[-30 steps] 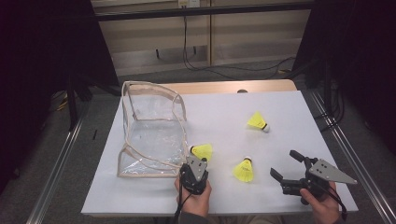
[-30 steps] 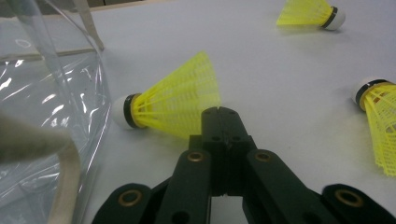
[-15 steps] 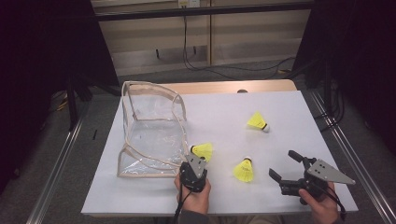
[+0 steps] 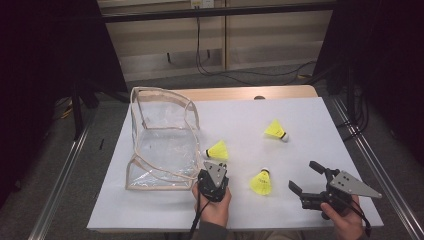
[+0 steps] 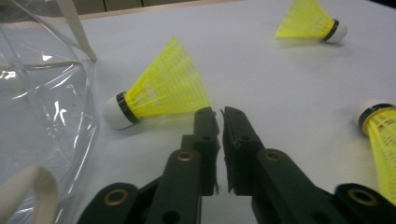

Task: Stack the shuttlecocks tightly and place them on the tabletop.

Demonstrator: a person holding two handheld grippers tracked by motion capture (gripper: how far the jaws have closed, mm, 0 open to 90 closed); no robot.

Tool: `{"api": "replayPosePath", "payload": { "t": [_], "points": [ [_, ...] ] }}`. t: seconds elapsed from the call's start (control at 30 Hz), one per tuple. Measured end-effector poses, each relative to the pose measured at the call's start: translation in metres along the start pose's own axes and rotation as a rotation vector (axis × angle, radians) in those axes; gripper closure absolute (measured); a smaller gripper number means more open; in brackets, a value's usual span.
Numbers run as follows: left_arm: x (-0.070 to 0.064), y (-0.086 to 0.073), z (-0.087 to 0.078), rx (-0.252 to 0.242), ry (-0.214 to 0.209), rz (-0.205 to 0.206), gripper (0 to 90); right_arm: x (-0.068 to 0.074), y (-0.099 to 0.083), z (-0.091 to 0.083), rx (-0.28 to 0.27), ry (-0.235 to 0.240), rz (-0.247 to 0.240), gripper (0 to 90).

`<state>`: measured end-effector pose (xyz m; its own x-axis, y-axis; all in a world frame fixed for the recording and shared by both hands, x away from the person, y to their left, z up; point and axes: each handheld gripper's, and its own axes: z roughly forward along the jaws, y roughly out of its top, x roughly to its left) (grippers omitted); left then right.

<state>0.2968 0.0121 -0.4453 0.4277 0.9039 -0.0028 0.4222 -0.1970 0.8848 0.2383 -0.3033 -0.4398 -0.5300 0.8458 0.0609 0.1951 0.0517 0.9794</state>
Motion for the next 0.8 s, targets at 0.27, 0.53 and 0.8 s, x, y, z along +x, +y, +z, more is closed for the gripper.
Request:
{"api": "replayPosePath", "payload": {
  "t": [0.27, 0.53, 0.8],
  "points": [
    [-0.005, 0.018, 0.003, -0.012, -0.02, -0.032, 62.0, -0.001, 0.0, 0.0, -0.004, -0.003, -0.004, 3.2],
    [-0.012, 0.035, 0.015, -0.023, -0.018, -0.061, 43.9, -0.001, 0.0, -0.001, -0.006, -0.004, -0.002, 3.2],
    [-0.009, 0.05, 0.028, -0.02, 0.012, -0.084, 29.5, -0.002, 0.0, -0.002, -0.007, -0.003, 0.001, 3.2]
  ]
}}
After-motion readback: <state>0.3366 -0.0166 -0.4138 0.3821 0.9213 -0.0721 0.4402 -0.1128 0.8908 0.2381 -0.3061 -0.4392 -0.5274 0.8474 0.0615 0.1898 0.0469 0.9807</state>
